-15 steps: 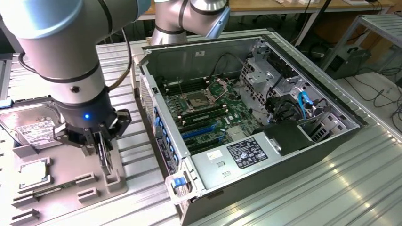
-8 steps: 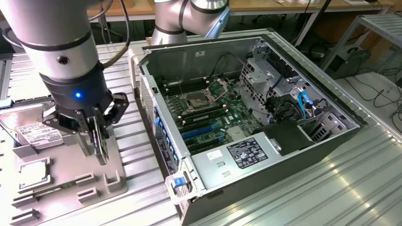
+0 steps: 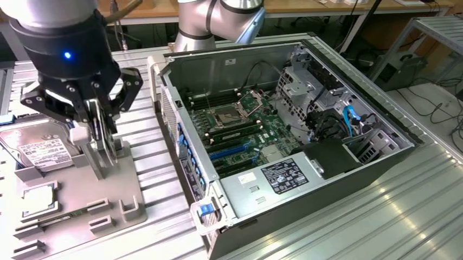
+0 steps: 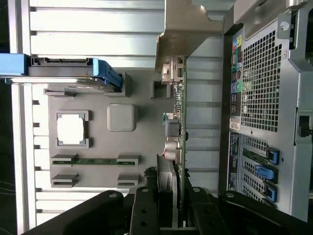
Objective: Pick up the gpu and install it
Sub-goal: 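Pick up the gpu and move the gpu toward the slot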
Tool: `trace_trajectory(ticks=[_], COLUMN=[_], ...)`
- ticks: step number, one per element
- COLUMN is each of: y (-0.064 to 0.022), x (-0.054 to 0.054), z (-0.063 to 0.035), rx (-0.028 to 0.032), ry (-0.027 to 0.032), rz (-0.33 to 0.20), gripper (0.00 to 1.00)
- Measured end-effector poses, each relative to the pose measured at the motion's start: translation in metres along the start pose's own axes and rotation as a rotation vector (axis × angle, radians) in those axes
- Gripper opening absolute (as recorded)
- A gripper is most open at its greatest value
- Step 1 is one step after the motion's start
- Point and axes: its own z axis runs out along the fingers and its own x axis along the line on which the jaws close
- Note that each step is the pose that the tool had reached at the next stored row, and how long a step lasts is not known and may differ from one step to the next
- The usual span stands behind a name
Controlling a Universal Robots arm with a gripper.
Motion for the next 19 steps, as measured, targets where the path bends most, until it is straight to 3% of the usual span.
trace_trajectory(ticks=[5,7,12,19], y=[0.0001,0.0001,0.0001,-0.0003], x=[0.0,-0.001,-0.005,-0.034], z=[-0.0281,-0.048,-0.0488,-0.0482], rx=[0.0,0.0,0.0001,0.0001], ry=[0.0,0.0,0.0001,0.0001], rz=[0.0,0.0,0.0,0.0], gripper=[0.28,0.28,0.28,0.28])
